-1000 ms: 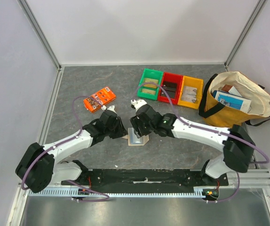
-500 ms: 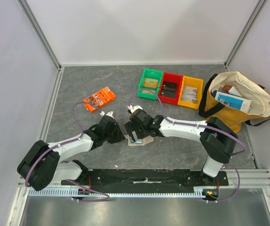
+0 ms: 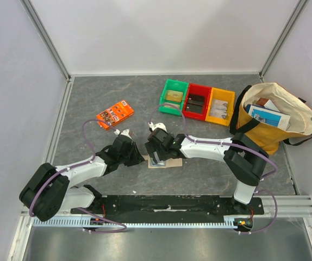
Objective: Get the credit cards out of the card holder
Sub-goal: Open the card holder at the center of the board.
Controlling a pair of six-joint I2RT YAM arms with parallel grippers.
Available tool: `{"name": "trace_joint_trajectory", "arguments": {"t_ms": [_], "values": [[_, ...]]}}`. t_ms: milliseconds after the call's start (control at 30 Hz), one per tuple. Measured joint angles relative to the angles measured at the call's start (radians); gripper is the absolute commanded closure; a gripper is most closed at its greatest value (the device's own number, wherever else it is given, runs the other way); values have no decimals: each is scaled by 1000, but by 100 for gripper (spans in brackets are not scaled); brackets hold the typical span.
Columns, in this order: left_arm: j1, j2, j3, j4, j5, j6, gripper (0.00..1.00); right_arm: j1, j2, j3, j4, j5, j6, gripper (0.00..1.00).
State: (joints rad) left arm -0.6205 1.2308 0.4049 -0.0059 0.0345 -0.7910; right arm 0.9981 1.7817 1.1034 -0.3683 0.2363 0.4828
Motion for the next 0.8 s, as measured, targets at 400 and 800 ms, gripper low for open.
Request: {"name": "trace_joint_trajectory", "arguments": {"t_ms": [400,800], "values": [[27,-17,-8,-9,1,0,73,-2,-47,-1,-56,106,23,29],[32,-60,6,-76,12,3,67,-82,-139,-162,-2,101,34,37]]}}
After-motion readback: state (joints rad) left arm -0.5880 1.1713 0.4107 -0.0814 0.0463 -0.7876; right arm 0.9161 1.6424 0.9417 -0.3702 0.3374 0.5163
